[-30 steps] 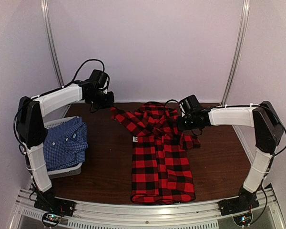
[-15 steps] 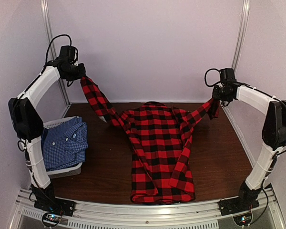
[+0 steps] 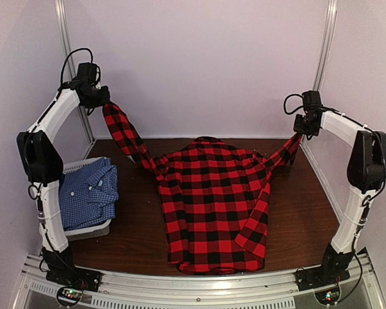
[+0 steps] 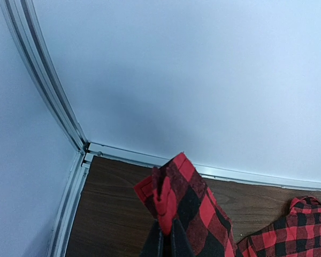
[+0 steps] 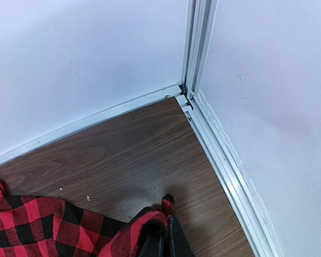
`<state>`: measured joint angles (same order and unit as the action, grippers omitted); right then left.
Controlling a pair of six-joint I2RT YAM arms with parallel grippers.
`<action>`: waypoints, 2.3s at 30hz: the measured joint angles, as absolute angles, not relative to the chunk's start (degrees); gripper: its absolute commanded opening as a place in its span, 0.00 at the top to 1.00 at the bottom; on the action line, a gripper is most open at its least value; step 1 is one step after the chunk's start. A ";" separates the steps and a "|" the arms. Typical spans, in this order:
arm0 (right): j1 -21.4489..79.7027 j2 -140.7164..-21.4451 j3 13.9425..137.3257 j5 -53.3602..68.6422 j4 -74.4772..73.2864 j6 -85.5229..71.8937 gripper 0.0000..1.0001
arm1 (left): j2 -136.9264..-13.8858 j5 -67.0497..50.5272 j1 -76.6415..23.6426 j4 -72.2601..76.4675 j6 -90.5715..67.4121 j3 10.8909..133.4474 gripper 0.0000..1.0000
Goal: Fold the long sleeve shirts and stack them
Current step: Flatten out the square-folded shirt at the center of the board.
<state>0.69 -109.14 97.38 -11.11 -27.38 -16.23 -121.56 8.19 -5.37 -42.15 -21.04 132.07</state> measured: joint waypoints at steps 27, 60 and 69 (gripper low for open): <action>-2.85 -115.42 102.78 -10.76 -31.62 -15.77 0.84 | -127.22 7.94 -4.80 -40.40 -19.57 139.50 1.00; 32.82 -90.45 63.88 -6.04 -25.36 -20.58 0.26 | -118.24 7.25 -21.58 -37.12 -24.60 107.24 0.26; 48.64 -87.74 55.51 -5.06 -24.71 -27.79 0.31 | -113.06 -5.37 -31.90 -27.83 -32.16 94.28 0.27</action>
<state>48.64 -87.74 55.51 -5.06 -24.71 -27.79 -113.06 -5.37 -31.90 -27.83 -32.16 94.28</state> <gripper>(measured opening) 0.700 0.731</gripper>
